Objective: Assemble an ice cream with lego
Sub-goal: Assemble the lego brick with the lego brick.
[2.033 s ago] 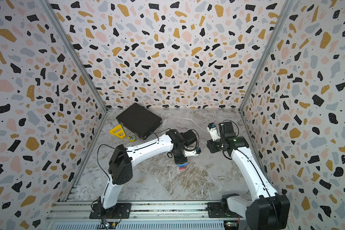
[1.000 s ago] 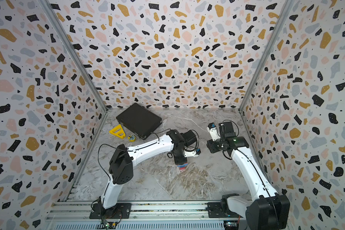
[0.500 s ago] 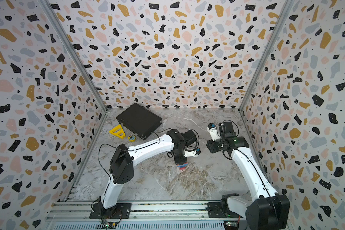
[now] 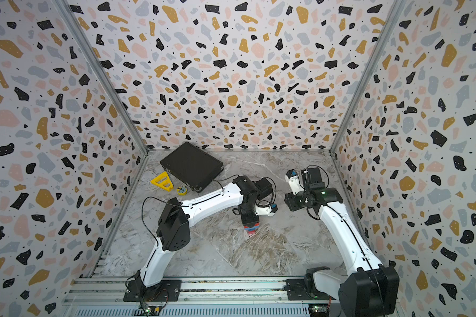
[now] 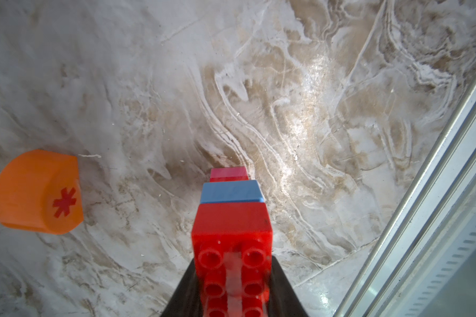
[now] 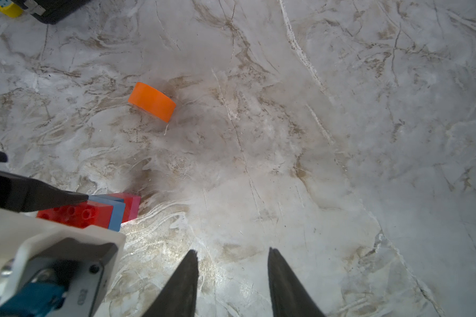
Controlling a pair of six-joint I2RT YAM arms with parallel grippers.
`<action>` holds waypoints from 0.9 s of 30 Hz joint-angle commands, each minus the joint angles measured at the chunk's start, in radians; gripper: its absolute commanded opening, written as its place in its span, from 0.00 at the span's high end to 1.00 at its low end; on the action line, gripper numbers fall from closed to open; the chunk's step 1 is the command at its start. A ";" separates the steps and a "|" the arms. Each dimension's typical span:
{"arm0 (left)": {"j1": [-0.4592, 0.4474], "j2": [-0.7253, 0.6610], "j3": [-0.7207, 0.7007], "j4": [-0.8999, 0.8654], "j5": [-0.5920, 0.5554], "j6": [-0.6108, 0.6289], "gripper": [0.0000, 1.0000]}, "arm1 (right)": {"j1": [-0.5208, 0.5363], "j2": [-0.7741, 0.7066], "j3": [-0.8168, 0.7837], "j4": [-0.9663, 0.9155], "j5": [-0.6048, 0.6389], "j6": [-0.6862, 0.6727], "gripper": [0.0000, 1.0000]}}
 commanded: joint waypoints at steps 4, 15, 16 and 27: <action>-0.006 0.122 -0.039 -0.085 0.048 0.006 0.81 | -0.003 0.001 -0.002 0.004 -0.006 0.010 0.55; -0.007 0.128 -0.073 -0.069 0.052 0.011 0.81 | -0.003 0.002 -0.003 0.004 -0.006 0.010 0.55; -0.007 0.127 -0.082 -0.063 0.053 0.010 0.81 | -0.004 0.002 -0.004 0.003 -0.006 0.010 0.55; -0.010 0.096 -0.185 0.008 -0.004 -0.027 0.81 | -0.003 -0.003 -0.005 0.002 -0.005 0.013 0.55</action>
